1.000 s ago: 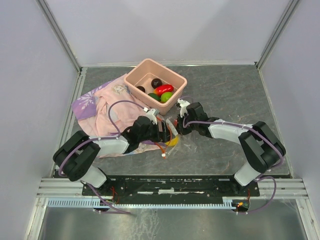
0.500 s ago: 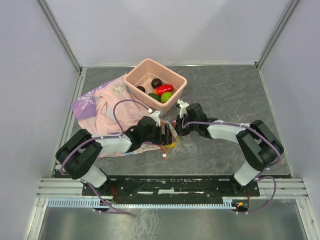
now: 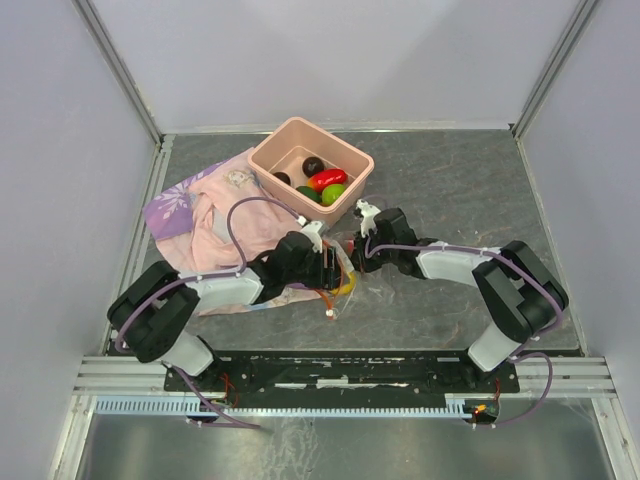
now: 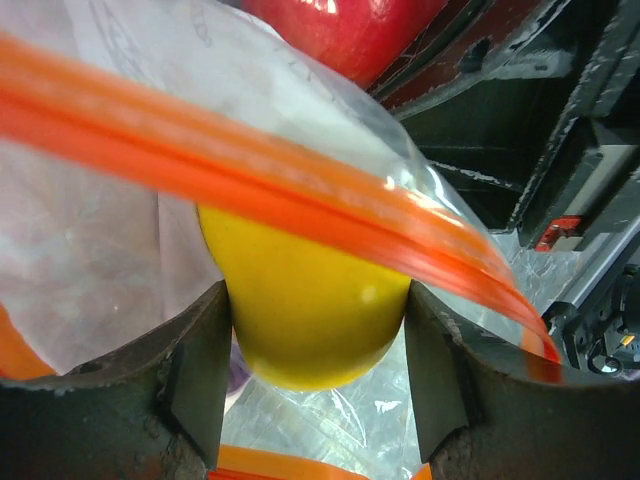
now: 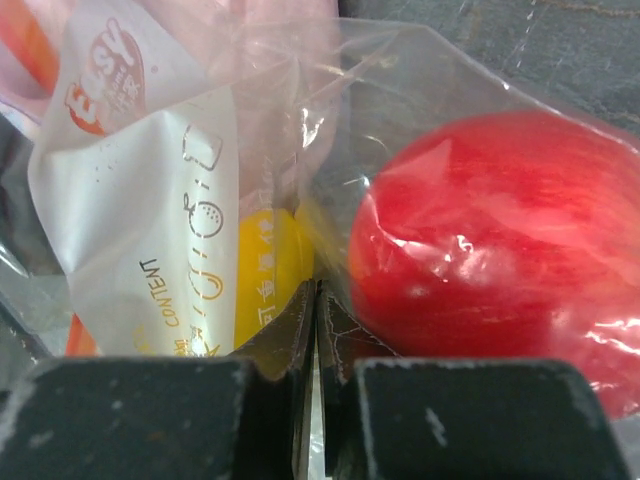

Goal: Open the zip-top bag and remove the fake food
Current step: Pick up the fake fruit from the zipper food storage bag.

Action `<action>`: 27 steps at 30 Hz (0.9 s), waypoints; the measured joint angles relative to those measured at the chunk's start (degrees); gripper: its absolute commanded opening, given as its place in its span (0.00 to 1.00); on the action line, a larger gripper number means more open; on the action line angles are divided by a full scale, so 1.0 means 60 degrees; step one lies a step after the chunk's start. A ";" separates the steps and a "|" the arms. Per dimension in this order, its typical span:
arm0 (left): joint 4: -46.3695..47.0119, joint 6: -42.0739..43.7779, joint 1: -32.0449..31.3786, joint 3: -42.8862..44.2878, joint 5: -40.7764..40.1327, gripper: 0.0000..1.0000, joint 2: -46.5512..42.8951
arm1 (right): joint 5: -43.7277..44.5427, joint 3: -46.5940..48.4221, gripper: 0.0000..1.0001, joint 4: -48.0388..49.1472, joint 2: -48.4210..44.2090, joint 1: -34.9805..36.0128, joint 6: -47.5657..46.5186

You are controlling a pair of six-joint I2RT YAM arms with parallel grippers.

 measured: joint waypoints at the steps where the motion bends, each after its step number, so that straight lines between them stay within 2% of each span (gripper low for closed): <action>1: -0.0087 0.0004 0.0000 -0.0004 -0.0066 0.37 -0.0098 | -0.0004 -0.0036 0.11 0.0007 -0.0018 -0.0011 -0.0004; 11: -0.0459 -0.0007 0.0233 -0.0652 -0.0346 0.26 -0.1690 | 0.0007 -0.0521 0.11 -0.0091 -0.0244 -0.0226 -0.0029; 17: -0.0463 -0.0186 0.0346 -0.1147 -0.0481 0.24 -0.2510 | 0.0011 -0.0670 0.11 -0.0117 -0.0248 -0.0284 -0.0033; 23: 0.0270 -0.0987 0.0871 -0.2051 -0.0255 0.23 -0.3184 | 0.0007 -0.0754 0.12 -0.0117 -0.0248 -0.0291 -0.0069; 27: 0.1300 -0.1803 0.1319 -0.2834 0.0215 0.24 -0.3381 | 0.0007 -0.0838 0.12 -0.0076 -0.0259 -0.0291 -0.0106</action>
